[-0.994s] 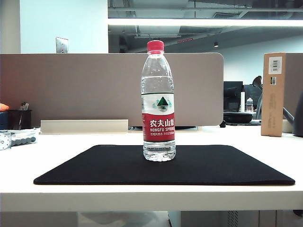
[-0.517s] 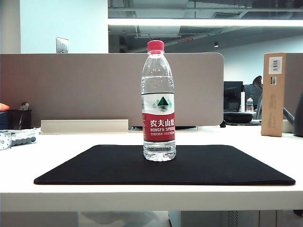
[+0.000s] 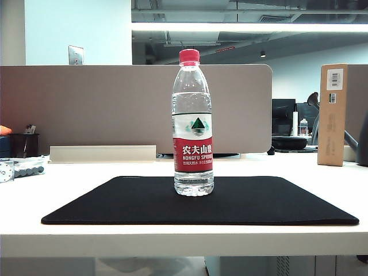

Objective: Stand the plastic bottle up on the black mouse pad.

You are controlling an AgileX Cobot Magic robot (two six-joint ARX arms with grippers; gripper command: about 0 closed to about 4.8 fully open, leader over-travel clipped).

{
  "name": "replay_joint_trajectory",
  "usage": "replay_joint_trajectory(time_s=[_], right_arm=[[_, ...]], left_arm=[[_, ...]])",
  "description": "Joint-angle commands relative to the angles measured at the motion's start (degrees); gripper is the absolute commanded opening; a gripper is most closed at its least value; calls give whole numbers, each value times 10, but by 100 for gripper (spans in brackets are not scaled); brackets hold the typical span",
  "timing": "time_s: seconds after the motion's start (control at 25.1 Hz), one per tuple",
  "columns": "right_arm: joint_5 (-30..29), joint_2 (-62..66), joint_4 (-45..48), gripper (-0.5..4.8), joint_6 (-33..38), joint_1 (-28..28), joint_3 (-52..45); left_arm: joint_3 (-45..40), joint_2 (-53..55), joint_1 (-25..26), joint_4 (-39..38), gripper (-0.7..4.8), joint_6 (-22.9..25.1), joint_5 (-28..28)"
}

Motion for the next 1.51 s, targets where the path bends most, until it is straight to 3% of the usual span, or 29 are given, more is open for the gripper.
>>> replay_joint_trajectory(time_s=[0.04,0.2,0.44,1.51], right_arm=[[66,-2,13,-1,3,36,-2],[121,-2,33,-1,28,63,-2],[116,-2,38,-1,62,63,-2],[112,-2,38,-1,63,63,-2]], left_arm=[[3,0,0,3,-4,-2,0],[3,0,0,3,-4,-2,1],[3,0,0,3,-4,-2,1],[3,0,0,3,-4,-2,1]])
